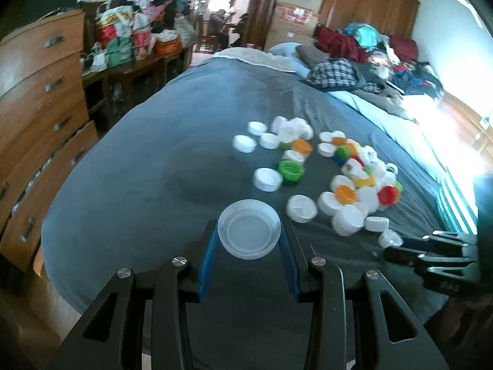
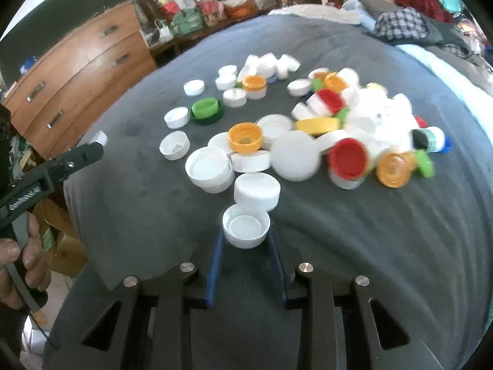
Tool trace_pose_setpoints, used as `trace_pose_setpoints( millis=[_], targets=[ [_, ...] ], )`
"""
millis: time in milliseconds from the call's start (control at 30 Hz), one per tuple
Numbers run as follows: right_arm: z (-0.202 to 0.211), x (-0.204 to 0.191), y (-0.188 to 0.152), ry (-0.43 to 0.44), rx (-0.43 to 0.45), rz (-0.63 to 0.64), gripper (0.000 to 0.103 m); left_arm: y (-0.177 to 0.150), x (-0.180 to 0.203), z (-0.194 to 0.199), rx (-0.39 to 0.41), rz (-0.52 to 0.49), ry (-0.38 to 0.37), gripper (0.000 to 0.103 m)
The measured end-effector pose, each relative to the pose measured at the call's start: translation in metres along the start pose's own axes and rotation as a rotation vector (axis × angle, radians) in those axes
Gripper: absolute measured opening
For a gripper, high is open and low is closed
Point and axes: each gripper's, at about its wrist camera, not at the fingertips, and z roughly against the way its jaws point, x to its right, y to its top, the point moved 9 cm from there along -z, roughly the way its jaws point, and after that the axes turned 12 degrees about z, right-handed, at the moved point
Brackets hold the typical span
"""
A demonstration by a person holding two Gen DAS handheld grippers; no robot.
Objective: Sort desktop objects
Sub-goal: 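Lift the clear lid and white cap from the pile with both tools, then carry the clear lid and white cap over the blue basket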
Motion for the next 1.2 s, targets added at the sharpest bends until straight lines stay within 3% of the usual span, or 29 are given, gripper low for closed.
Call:
trace_pose_setpoints(
  millis=[200,567,933,1200],
  targets=[
    [0.056,0.016,-0.01,-0.035,0.074,-0.026,0.031,-0.001,0.037,0.01,-0.004,-0.036,-0.04,0.034],
    [0.124,0.054,-0.029,-0.107,0.148,-0.111,0.031,-0.01,0.14,0.022,-0.008,-0.21,-0.109,0.034],
    [0.183,0.099,-0.041,-0.196,0.227,-0.176,0.031,-0.016,0.226,0.016,-0.024,-0.357,-0.091,0.034],
    [0.231,0.157,-0.06,-0.286,0.281,-0.267,0.031,-0.015,0.295,0.013,-0.014,-0.451,-0.116,0.034]
  ],
)
